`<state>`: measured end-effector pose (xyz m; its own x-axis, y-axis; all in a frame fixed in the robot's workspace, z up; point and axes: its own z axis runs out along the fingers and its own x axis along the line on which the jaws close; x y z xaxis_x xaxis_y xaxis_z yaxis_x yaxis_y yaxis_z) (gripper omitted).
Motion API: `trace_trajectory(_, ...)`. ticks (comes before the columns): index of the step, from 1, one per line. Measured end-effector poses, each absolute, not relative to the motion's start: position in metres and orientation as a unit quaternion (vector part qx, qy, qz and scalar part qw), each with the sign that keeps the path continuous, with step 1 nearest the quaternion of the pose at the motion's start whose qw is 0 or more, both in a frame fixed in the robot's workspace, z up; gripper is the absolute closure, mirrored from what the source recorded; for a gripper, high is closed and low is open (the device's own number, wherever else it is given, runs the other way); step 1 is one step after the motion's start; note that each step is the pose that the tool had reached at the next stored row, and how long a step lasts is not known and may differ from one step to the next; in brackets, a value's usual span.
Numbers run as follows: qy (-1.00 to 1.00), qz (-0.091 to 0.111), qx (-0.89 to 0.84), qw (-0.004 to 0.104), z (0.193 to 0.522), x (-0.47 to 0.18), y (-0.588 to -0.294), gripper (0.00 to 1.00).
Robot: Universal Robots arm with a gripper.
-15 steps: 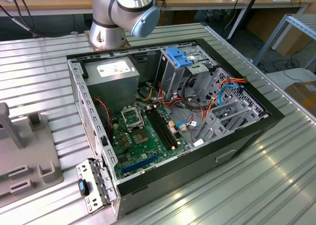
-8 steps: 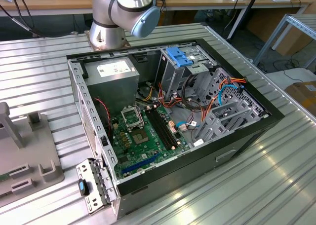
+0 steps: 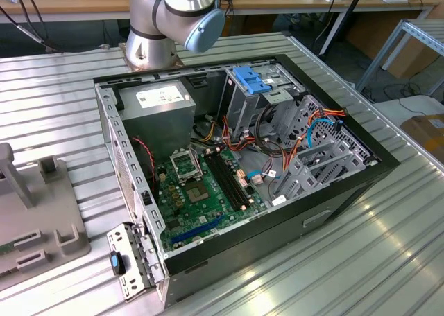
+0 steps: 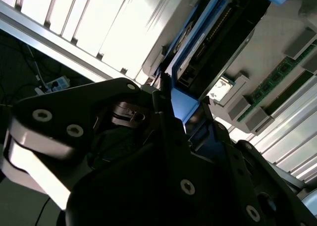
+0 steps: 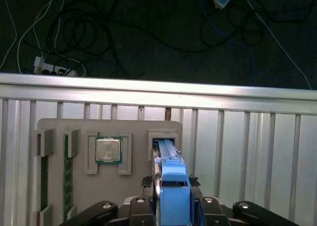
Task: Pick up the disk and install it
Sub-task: 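Pick up the disk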
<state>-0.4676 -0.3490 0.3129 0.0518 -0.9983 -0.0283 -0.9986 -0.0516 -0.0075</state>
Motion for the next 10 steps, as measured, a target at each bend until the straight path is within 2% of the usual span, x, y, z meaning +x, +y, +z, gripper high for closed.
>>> trace_trajectory(4,0.689,0.008,-0.725,0.012,0.326,-0.468,-0.349,0.64)
trace_trajectory(10,0.689,0.008,-0.725,0.012,0.387,-0.468,-0.349,0.64)
